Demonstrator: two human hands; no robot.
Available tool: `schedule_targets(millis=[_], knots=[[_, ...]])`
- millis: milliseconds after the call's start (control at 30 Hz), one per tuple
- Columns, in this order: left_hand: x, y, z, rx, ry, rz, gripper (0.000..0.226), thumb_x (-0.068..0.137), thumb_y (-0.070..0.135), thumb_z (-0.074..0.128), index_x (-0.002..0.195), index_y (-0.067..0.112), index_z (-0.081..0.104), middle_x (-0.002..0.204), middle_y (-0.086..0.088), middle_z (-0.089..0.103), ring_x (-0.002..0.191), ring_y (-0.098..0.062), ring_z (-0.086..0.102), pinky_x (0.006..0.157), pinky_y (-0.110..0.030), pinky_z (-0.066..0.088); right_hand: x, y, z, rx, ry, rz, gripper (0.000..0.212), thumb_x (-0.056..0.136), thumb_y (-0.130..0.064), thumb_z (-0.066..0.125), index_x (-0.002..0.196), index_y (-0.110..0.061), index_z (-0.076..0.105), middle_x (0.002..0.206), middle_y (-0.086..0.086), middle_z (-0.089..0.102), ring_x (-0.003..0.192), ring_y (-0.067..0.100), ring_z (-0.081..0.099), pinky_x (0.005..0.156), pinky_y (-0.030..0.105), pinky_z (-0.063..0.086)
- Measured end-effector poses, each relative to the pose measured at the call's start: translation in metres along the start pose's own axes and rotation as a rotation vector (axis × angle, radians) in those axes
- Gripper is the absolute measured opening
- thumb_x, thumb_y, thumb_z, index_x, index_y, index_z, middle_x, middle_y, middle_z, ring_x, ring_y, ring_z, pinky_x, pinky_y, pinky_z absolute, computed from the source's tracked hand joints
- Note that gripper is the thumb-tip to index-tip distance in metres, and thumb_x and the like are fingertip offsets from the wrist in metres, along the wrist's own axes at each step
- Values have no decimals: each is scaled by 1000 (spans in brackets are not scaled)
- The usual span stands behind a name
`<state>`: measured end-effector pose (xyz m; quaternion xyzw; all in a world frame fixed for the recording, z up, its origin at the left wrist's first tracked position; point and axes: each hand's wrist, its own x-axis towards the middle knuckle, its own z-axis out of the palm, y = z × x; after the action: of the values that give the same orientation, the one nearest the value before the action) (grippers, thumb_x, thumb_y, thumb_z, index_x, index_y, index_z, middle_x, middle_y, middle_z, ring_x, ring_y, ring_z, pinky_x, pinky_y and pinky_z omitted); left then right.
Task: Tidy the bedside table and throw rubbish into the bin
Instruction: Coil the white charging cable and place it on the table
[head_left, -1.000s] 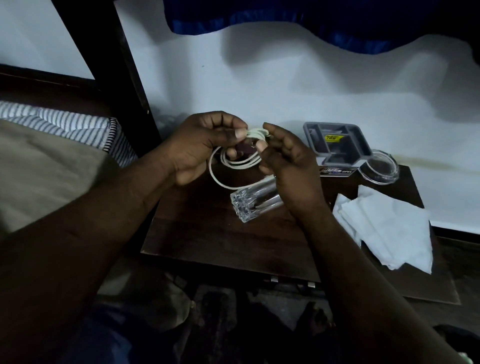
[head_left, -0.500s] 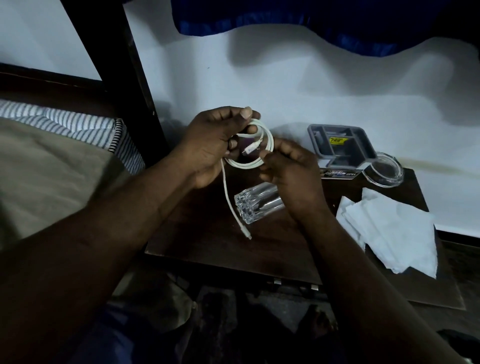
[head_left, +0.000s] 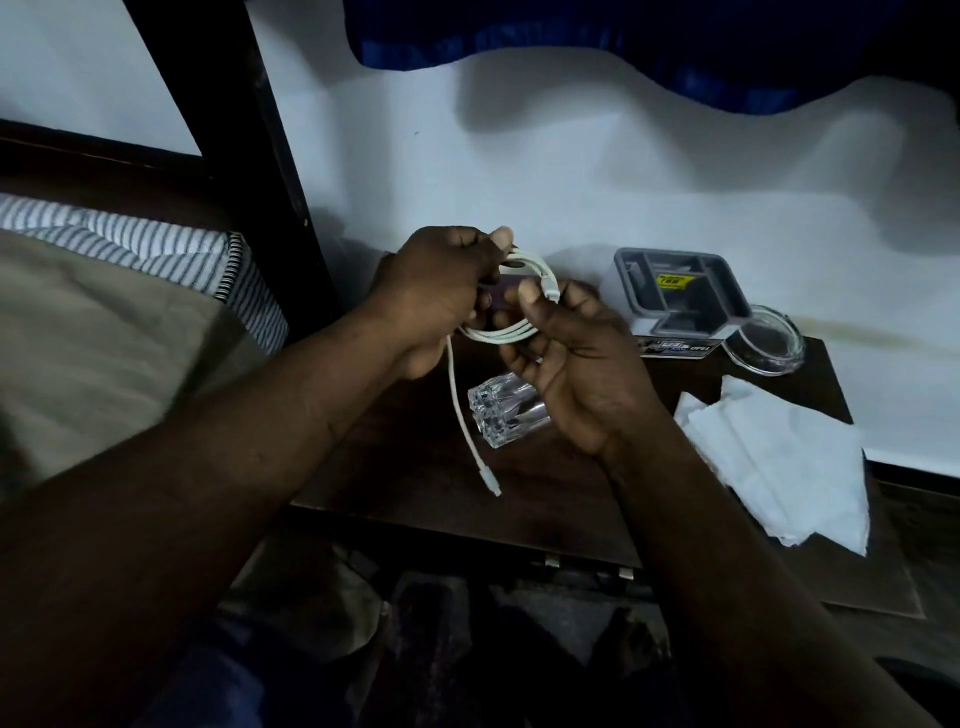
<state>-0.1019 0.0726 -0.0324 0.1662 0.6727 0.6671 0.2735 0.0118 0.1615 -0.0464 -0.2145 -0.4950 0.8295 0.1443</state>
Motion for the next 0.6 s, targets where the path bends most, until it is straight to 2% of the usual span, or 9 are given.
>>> schedule_targets(millis=[133,200,300,400,467,600], knots=[[2,1,-5,-229,11,-144,27,101,18,62,76,10,58,64,-3,48,47,-9,40,38,-16,29,2,4,2,-57,204,-139,8,99,-16,65,107,-15,65,91,2,73,81,16,66,68,25,54],[2,4,-5,-289,7,-167,18,102,14,59,86,9,66,64,0,49,46,-7,40,37,-15,28,2,7,2,-72,284,-215,5,101,-14,62,106,-13,65,88,6,70,75,16,61,65,25,54],[0,6,-6,-227,-19,-129,21,102,10,53,104,6,74,67,0,50,47,-8,41,41,-16,29,3,10,4,-123,366,-267,7,103,-10,59,108,-9,65,84,9,68,65,12,59,60,25,55],[-2,5,-6,-114,-63,-79,17,98,24,66,93,10,74,66,-1,52,48,-12,44,47,-20,34,3,9,4,-168,412,-291,11,103,-7,57,111,-8,64,89,11,70,63,10,63,59,27,55],[-3,2,-5,-40,-81,-37,21,94,31,71,86,11,72,63,0,55,46,-11,46,45,-20,35,3,7,2,-205,409,-291,12,103,-7,56,113,-10,64,94,11,71,66,9,66,61,28,56],[-4,-1,-2,-35,-115,-11,28,96,31,69,108,5,73,67,-4,62,48,-14,47,44,-19,35,2,8,1,-212,424,-290,14,102,-9,59,115,-6,64,97,16,73,77,19,68,64,31,58]])
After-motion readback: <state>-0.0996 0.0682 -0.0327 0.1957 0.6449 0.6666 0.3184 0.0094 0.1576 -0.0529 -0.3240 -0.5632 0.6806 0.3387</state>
